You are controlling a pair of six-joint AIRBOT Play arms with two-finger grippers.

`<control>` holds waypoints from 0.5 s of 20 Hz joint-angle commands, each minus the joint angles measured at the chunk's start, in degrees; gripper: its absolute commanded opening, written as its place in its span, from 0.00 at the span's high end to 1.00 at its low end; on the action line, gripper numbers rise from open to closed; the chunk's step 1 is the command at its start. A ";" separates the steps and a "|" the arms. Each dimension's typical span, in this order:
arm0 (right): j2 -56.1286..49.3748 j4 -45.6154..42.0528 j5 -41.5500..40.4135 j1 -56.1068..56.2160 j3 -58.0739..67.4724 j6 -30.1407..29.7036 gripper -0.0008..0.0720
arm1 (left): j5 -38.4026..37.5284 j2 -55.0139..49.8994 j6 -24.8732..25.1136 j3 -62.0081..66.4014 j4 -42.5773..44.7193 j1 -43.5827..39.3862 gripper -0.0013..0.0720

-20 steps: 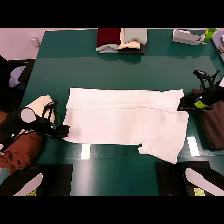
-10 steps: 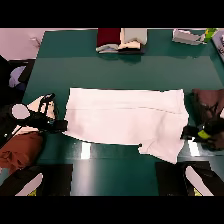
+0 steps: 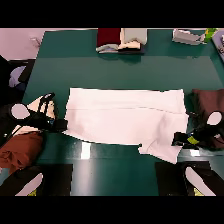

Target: Fold the shirts.

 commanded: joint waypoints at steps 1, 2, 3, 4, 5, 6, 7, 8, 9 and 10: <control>-3.15 0.57 -2.14 4.48 -0.11 1.66 0.33 | 0.04 0.04 0.20 0.07 -0.02 0.04 0.95; -3.58 0.55 -2.16 5.51 -0.11 1.64 0.40 | 0.02 0.04 0.22 0.07 -0.02 0.04 0.95; -3.89 0.50 -2.16 6.47 -0.11 1.64 0.48 | -0.04 0.04 0.20 0.07 -0.02 0.04 0.95; -3.82 0.39 -2.19 7.15 -0.09 1.64 0.64 | -0.28 0.04 0.22 0.07 0.02 0.04 0.95; -3.32 0.35 -2.27 7.65 -0.09 1.64 0.74 | -0.52 0.04 0.24 0.07 0.09 0.04 0.95; -2.38 0.11 -2.14 7.78 -0.09 1.64 0.93 | -0.94 0.04 0.28 0.09 0.37 0.04 0.95; -0.96 0.00 -1.75 7.78 -0.09 1.66 0.96 | -1.68 0.04 0.63 0.09 1.29 0.04 0.95; 0.96 -0.26 -0.85 7.78 -0.09 1.64 0.96 | -2.86 0.11 0.85 0.20 2.40 0.04 0.95; 3.15 -0.72 0.26 7.78 -0.07 1.66 0.96 | -4.55 0.31 0.90 0.85 3.93 0.04 0.95; 5.53 -1.62 1.79 7.78 -0.07 1.68 0.96 | -6.12 1.18 0.87 1.55 5.44 0.04 0.95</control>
